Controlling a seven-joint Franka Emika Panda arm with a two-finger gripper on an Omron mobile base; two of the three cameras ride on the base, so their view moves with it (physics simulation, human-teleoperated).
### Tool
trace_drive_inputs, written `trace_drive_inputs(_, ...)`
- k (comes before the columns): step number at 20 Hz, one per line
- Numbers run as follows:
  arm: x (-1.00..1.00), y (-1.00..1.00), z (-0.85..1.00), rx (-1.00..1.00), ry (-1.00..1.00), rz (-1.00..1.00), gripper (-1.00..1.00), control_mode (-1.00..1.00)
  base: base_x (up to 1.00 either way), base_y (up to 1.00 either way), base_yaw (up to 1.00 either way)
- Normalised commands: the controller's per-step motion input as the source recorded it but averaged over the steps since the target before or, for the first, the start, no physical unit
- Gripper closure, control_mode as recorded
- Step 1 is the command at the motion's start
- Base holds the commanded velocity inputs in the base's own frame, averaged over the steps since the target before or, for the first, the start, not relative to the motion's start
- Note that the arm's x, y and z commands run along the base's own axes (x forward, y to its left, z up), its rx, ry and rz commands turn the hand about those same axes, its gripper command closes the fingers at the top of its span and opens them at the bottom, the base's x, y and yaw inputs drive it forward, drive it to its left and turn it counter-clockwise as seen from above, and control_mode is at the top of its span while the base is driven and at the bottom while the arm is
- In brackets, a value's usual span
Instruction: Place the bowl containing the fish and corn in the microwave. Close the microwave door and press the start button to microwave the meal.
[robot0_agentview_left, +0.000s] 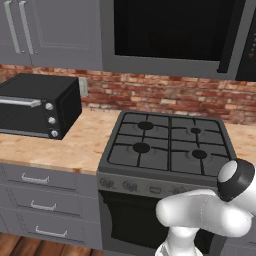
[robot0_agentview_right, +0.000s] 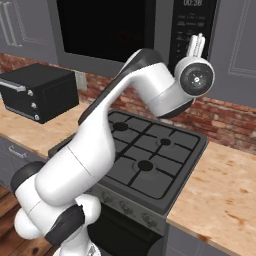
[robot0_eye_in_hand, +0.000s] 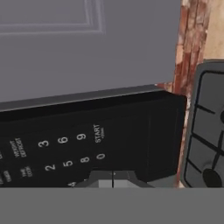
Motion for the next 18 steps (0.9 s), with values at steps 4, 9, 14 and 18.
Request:
trace_drive_inputs(4, 0.29, -0.17, -0.03, 0.0, 0.0, 0.0, 1.0, -1.0, 0.0, 0.0, 0.0)
trace_drive_inputs(9, 0.27, -0.13, 0.0, 0.0, -0.01, 0.0, 1.0, -1.0, 0.0, 0.0, 0.0)
trace_drive_inputs(14, 0.28, -0.17, -0.01, 0.0, 0.0, 0.0, 1.0, -1.0, 0.0, 0.0, 0.0)
trace_drive_inputs(18, 0.31, -0.19, -0.05, 0.0, 0.0, 0.0, 1.0, -1.0, 0.0, 0.0, 0.0)
